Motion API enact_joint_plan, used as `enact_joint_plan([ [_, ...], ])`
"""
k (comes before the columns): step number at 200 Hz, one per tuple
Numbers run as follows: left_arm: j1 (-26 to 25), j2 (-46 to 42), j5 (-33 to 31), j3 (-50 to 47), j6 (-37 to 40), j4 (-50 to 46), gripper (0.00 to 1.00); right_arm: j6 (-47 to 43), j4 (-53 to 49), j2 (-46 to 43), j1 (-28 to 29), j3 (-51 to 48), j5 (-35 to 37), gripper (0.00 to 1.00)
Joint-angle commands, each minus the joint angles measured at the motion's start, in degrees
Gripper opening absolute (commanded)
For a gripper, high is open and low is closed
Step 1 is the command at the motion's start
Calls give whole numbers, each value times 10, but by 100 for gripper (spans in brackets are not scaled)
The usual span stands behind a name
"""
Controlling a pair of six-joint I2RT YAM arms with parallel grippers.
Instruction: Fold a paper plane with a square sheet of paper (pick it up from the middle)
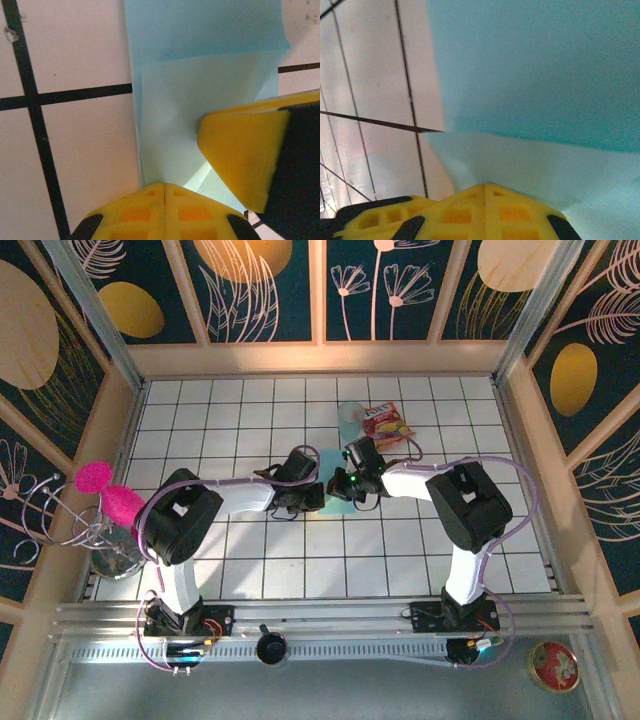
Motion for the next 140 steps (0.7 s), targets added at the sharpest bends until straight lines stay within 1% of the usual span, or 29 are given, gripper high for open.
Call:
enact_joint_plan([
  [1,-3,12,2,-27,-12,-29,0,12,5,16,-4,-13,10,2],
  [22,-3,11,-3,-32,-16,-38,0,15,6,21,-24,-20,28,2],
  [32,-4,9,-5,-37,-19,-41,0,15,7,22,-25,-24,36,1],
  [37,-3,8,-5,-41,-20,-42,0,14,9,22,-45,-26,38,1],
  [57,-4,4,-5,-58,-27,-44,0,5,14,21,-75,-31,54,1],
  [93,-3,-1,-1,-86,-36,-34,0,-2,22,26,-126,-18,57,1],
  [116,-3,-7,4,-79,-34,-27,0,-1,14,26,-143,-9,58,1],
  [140,-3,-19,20,-44,-27,-10,0,-2,11,-5,-143,-10,57,2],
])
